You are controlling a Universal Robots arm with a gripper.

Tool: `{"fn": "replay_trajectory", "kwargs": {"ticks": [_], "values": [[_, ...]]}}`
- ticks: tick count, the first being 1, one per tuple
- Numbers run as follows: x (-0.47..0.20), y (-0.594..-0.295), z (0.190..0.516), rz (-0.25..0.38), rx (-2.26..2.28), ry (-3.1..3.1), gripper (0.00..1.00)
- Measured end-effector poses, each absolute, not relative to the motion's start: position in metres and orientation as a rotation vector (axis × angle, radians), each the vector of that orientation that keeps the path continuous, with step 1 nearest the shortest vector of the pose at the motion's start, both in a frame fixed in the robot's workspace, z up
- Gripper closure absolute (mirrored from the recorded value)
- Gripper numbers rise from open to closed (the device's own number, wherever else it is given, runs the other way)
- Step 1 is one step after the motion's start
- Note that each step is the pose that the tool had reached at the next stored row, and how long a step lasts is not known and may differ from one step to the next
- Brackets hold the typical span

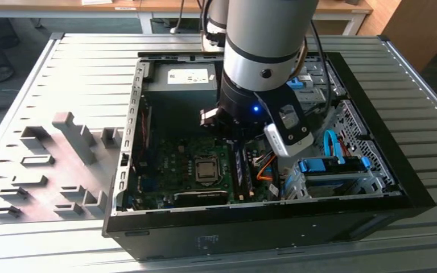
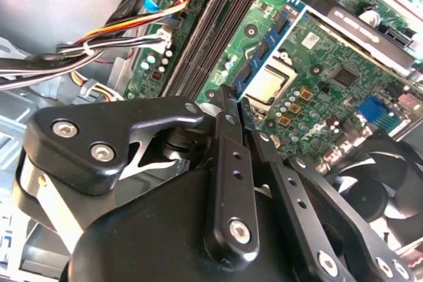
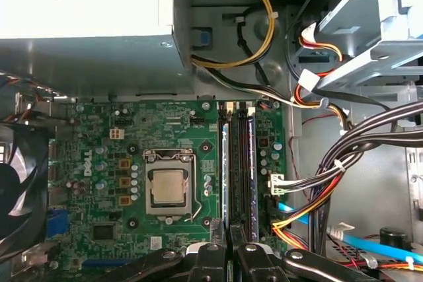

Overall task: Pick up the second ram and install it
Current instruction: 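Insert the second ram into the second slot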

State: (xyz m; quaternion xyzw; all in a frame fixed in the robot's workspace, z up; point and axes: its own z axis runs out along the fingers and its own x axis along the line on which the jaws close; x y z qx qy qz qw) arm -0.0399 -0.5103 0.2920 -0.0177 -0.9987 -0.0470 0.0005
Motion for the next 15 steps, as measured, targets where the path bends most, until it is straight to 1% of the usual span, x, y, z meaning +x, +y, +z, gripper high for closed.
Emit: {"fn": "replay_trajectory", "kwargs": {"ticks": [15], "values": [[-0.040, -0.510, 0.280, -0.148, -0.056, -3.137, 0.86]]}}
